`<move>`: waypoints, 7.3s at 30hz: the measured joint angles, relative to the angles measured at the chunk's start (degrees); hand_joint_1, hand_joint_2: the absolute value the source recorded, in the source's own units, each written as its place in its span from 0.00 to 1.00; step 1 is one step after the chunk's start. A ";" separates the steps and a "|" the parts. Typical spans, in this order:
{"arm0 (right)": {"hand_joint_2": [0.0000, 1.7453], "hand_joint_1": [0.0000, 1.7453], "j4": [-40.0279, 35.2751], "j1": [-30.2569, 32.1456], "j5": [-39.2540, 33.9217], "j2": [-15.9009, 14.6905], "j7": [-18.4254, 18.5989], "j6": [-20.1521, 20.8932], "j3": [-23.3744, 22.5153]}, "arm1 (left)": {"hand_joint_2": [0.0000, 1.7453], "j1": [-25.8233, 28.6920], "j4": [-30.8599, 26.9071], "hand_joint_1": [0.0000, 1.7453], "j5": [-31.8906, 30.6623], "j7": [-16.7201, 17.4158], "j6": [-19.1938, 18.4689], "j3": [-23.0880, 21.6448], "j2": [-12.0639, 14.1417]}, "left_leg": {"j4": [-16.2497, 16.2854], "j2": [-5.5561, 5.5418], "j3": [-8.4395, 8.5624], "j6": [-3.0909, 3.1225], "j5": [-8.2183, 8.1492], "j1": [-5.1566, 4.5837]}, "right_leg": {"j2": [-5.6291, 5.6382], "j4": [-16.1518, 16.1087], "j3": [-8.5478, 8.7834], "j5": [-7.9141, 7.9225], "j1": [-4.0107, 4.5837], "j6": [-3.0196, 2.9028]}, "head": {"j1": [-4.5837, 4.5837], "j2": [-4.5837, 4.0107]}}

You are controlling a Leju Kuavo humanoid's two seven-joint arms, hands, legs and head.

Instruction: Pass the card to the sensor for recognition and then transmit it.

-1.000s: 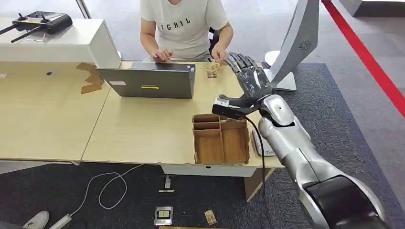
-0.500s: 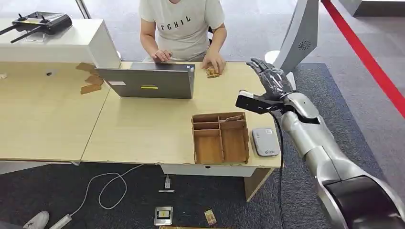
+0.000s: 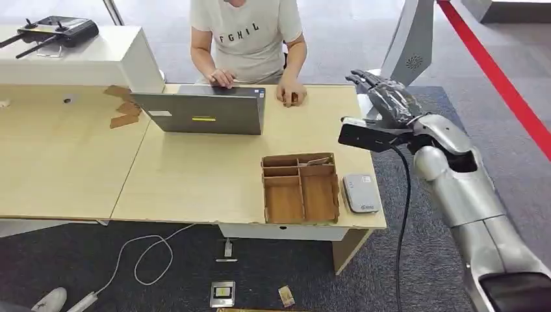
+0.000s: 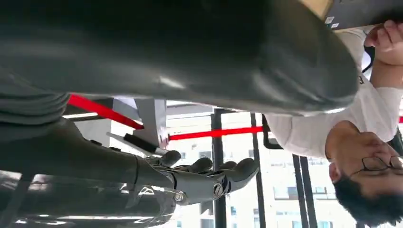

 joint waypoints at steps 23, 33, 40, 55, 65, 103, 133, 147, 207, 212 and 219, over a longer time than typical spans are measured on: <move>1.00 0.00 -24.95 17.20 -4.77 -4.81 5.20 -0.39 3.39 | 0.00 -0.07 0.00 0.00 0.96 0.17 0.11 0.11 0.15 | -0.02 0.00 0.00 -0.01 0.00 0.03 | 0.00 0.01 0.02 -0.02 0.03 -0.01 | 0.02 0.00; 1.00 0.00 -24.80 17.59 -5.23 -4.53 6.38 -0.70 5.92 | 0.00 -0.23 0.00 0.00 0.76 0.18 0.11 0.11 0.09 | -0.03 0.00 -0.01 -0.01 0.00 0.03 | 0.00 0.01 0.02 -0.02 0.03 -0.02 | 0.02 0.00; 1.00 0.00 -23.36 15.24 -4.07 -3.63 6.54 0.02 7.60 | 0.00 -0.85 0.00 0.00 0.39 0.61 0.11 0.11 -0.09 | -0.03 0.00 -0.03 -0.01 0.00 0.03 | 0.00 0.01 0.02 -0.02 0.02 -0.01 | 0.00 0.00; 1.00 0.00 -9.17 5.28 0.50 -0.31 4.55 0.48 12.96 | 0.00 -1.70 0.00 0.00 -0.02 1.40 0.17 0.07 -0.24 | -0.02 -0.01 -0.03 -0.02 0.01 0.03 | 0.00 0.02 0.00 -0.01 0.03 -0.02 | 0.00 0.00; 1.00 0.00 -1.48 4.09 1.09 3.38 4.07 -1.90 14.95 | 0.00 -2.09 0.00 0.00 -0.11 1.66 -0.42 0.04 -0.22 | -0.03 -0.01 -0.03 -0.02 0.01 0.03 | -0.01 0.02 0.00 -0.02 0.03 -0.02 | 0.00 0.00; 1.00 0.00 31.18 -3.33 5.05 13.96 -1.75 -14.07 15.91 | 0.00 -3.34 0.00 0.00 0.15 3.32 0.72 0.04 -0.72 | -0.01 0.01 -0.02 -0.02 0.01 0.03 | 0.00 0.03 -0.01 0.00 0.03 -0.02 | 0.02 0.00; 1.00 0.00 36.19 -10.84 9.75 17.07 -2.82 -12.94 15.26 | 0.00 -11.83 -0.13 0.00 3.08 8.74 3.39 0.79 0.00 | 0.01 0.00 0.00 -0.05 0.08 0.03 | 0.00 0.04 -0.01 0.09 0.04 -0.06 | 0.00 0.00; 1.00 0.00 37.10 -10.83 11.50 19.34 -2.97 -12.48 15.28 | 0.00 -20.76 -1.14 0.00 -0.61 10.84 5.25 3.02 1.25 | 0.01 0.00 -0.01 -0.07 0.12 0.04 | 0.01 0.06 -0.03 0.13 0.05 -0.09 | 0.02 0.00; 1.00 0.00 23.55 -9.22 12.06 11.78 -2.34 1.03 13.81 | 0.00 -21.86 -1.66 0.00 -11.69 13.31 5.79 14.91 4.31 | 0.02 0.05 -0.04 -0.07 0.11 0.03 | 0.03 0.06 -0.09 0.14 0.05 -0.11 | 0.02 0.00; 1.00 0.00 23.16 -8.39 12.13 11.27 -2.29 1.01 13.81 | 0.00 -21.87 -1.66 0.00 -12.31 13.88 5.70 14.99 4.33 | 0.02 0.04 -0.04 -0.07 0.11 0.03 | 0.03 0.06 -0.09 0.14 0.05 -0.11 | 0.04 0.00; 1.00 0.00 23.49 -8.05 11.91 11.01 -2.99 0.77 13.88 | 0.00 -21.87 -1.66 0.00 -12.63 14.38 5.53 15.82 4.33 | 0.02 0.05 -0.04 -0.07 0.11 0.03 | 0.03 0.06 -0.09 0.14 0.05 -0.11 | 0.00 0.00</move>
